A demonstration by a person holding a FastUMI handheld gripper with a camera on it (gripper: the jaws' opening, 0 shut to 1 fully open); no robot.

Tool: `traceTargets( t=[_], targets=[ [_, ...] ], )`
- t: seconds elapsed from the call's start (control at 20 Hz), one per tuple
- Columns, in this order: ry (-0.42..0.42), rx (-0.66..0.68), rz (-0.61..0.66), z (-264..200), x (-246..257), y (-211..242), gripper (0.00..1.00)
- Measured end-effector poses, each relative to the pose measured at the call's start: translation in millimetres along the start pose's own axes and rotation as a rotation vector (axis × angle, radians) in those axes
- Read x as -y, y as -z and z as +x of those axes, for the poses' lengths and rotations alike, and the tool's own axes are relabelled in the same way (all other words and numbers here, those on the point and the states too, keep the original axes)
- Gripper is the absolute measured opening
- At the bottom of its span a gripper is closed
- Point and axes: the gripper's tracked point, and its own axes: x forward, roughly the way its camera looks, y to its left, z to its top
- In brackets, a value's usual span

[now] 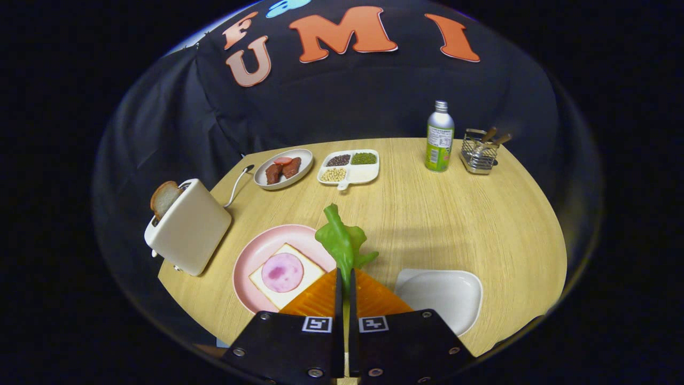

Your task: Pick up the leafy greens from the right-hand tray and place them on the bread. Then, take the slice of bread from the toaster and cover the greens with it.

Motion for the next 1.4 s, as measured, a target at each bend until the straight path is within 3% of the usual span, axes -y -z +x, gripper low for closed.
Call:
traceTargets(
  t=[0.25, 0.4, 0.7, 0.85, 0.95, 1.15, 1.4],
  targets=[
    [-0.080, -0.025, -0.031, 19.1, -42.4, 7.5, 0.04],
    [-0.063, -0.036, -0.058, 35.0, -48.3, 11.1, 0.04],
    [-0.107, -0.088, -0.067, 54.2, -74.3, 27.7, 0.04],
    [-0.111, -0.116, -0.069, 62.0, -84.1, 34.8, 0.08],
    [-0.117, -0.136, -0.072, 66.3, -90.6, 39.8, 0.13],
    [-0.102, -0.146, -0.105, 69.8, -98.9, 40.3, 0.30],
    [-0.043, -0.119, -0.191, 67.9, -103.1, 26.1, 0.58]
  ],
)
